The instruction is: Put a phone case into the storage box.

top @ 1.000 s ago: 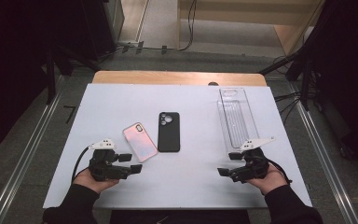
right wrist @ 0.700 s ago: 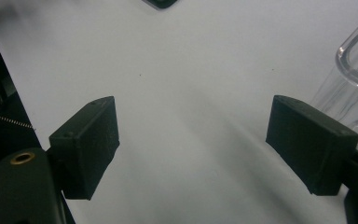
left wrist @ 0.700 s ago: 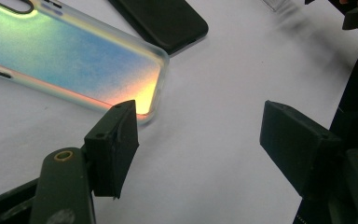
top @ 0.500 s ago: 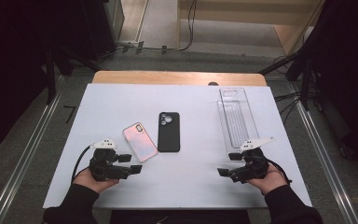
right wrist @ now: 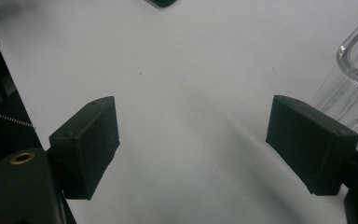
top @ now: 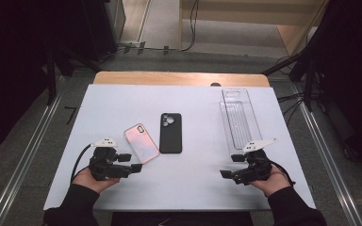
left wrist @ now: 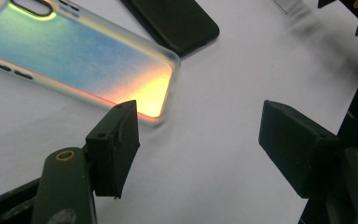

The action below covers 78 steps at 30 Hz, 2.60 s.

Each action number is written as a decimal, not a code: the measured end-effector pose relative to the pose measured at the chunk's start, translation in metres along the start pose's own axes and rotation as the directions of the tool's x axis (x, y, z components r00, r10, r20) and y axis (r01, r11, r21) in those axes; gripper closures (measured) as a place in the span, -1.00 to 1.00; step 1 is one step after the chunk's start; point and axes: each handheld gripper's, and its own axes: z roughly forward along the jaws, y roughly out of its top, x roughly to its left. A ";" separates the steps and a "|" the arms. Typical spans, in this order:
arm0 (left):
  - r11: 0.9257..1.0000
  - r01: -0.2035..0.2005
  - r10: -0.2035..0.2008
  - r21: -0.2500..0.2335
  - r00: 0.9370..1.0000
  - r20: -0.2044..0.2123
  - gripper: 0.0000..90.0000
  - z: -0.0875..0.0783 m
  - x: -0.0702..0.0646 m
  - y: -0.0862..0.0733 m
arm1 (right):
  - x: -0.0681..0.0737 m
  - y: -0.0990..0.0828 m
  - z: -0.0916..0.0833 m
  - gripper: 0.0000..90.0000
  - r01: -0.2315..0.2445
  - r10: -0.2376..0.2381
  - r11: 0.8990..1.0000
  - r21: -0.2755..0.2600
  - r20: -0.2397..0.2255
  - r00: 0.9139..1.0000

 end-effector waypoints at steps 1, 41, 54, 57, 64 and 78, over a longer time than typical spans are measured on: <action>1.000 0.003 -0.003 -0.005 1.000 -0.009 -0.36 0.001 0.001 0.003 | 0.000 0.000 0.000 -0.66 0.002 -0.002 1.000 0.000 0.000 1.000; 0.979 0.091 -0.082 0.184 0.995 -0.056 1.00 0.049 0.032 0.024 | 0.001 -0.001 -0.001 -0.66 0.013 -0.013 1.000 0.007 0.003 1.000; 0.976 0.126 -0.112 0.179 0.990 -0.086 0.99 0.040 0.044 0.020 | 0.001 -0.001 -0.001 -0.66 0.011 -0.011 1.000 0.008 0.005 1.000; 0.975 0.133 -0.119 0.175 0.989 -0.091 0.99 0.038 0.046 0.019 | 0.001 -0.001 -0.001 -0.66 0.012 -0.012 1.000 0.010 0.006 1.000; 0.975 0.137 -0.120 0.175 0.987 -0.104 0.99 0.033 0.051 0.017 | 0.001 -0.001 -0.001 -0.66 0.012 -0.012 1.000 0.014 0.006 1.000; 0.976 0.121 -0.091 0.182 0.982 -0.165 0.99 0.019 0.060 0.014 | 0.001 -0.001 -0.001 -0.66 0.017 -0.017 1.000 0.017 0.004 1.000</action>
